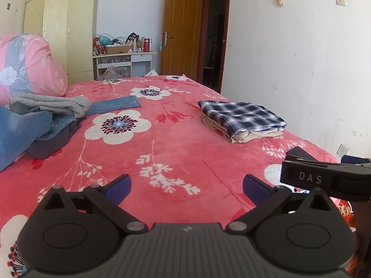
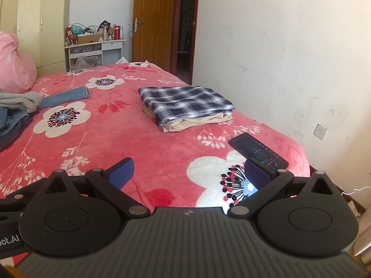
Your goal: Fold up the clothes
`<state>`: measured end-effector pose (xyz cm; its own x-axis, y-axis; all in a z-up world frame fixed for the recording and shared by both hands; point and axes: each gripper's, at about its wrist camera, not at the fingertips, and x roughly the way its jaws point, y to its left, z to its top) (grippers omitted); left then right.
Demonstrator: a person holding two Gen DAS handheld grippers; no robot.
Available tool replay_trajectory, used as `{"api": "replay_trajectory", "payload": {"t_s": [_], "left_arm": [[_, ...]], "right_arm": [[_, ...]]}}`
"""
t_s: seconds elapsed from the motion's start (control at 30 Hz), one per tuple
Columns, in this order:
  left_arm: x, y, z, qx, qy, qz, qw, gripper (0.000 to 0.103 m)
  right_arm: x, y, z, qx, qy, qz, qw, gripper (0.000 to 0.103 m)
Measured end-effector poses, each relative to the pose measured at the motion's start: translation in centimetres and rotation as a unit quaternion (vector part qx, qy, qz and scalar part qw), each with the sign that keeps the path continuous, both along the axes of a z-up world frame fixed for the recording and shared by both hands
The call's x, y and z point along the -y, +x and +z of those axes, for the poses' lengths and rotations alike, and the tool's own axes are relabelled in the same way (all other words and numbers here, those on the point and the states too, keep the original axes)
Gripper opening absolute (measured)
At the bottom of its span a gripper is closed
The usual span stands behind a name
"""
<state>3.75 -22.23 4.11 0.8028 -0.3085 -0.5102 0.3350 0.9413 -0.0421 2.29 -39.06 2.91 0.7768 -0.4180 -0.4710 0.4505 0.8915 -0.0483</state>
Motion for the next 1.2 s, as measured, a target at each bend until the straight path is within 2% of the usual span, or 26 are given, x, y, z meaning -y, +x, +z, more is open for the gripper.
{"api": "replay_trajectory", "payload": {"t_s": [1.2], "left_arm": [[-0.90, 0.14, 0.05, -0.006, -0.009, 0.006, 0.9999, 0.103]], "right_arm": [[-1.00, 0.53, 0.17, -0.003, -0.002, 0.011, 1.000, 0.102]]}}
